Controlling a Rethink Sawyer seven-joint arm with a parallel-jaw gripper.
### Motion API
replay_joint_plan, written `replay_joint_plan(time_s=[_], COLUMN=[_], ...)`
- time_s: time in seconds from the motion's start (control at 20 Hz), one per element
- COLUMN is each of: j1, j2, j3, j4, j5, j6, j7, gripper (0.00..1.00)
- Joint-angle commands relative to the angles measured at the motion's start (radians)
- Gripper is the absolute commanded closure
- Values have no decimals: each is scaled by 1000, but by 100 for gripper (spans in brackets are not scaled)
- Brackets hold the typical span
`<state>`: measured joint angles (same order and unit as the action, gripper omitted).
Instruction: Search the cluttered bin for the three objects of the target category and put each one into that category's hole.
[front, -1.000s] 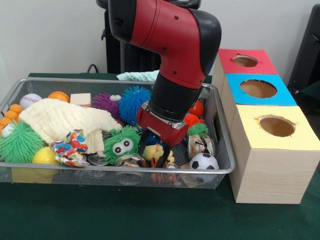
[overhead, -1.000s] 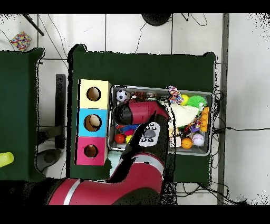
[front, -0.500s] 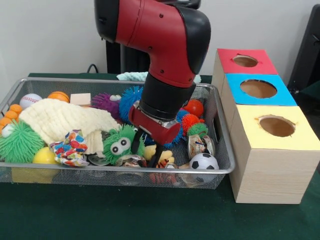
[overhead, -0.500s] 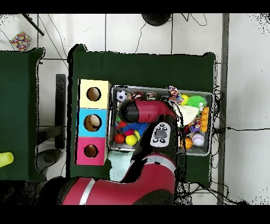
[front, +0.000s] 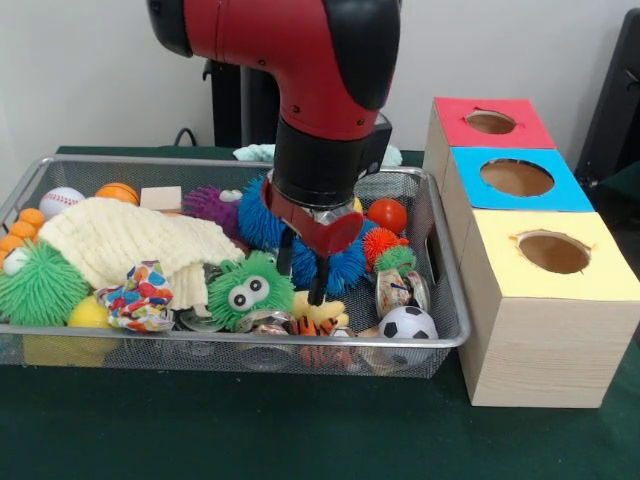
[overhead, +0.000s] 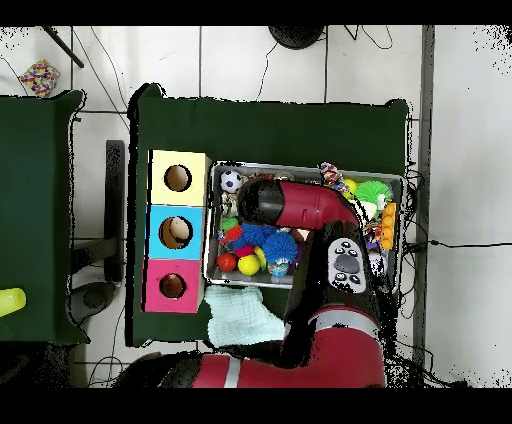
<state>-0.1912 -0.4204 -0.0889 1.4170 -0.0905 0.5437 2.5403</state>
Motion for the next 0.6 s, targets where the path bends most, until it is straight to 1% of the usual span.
replay_joint_plan(time_s=[0.05,0.15,0.35,0.6], j1=[-57,-60,-45,-52], j2=[-79,-75,-35,8], j3=[206,219,207,214], j4=[143,157,151,142], j5=[79,87,57,41], j6=[173,127,-31,-201], j7=[-77,-49,10,61], gripper=[0,0,0,0])
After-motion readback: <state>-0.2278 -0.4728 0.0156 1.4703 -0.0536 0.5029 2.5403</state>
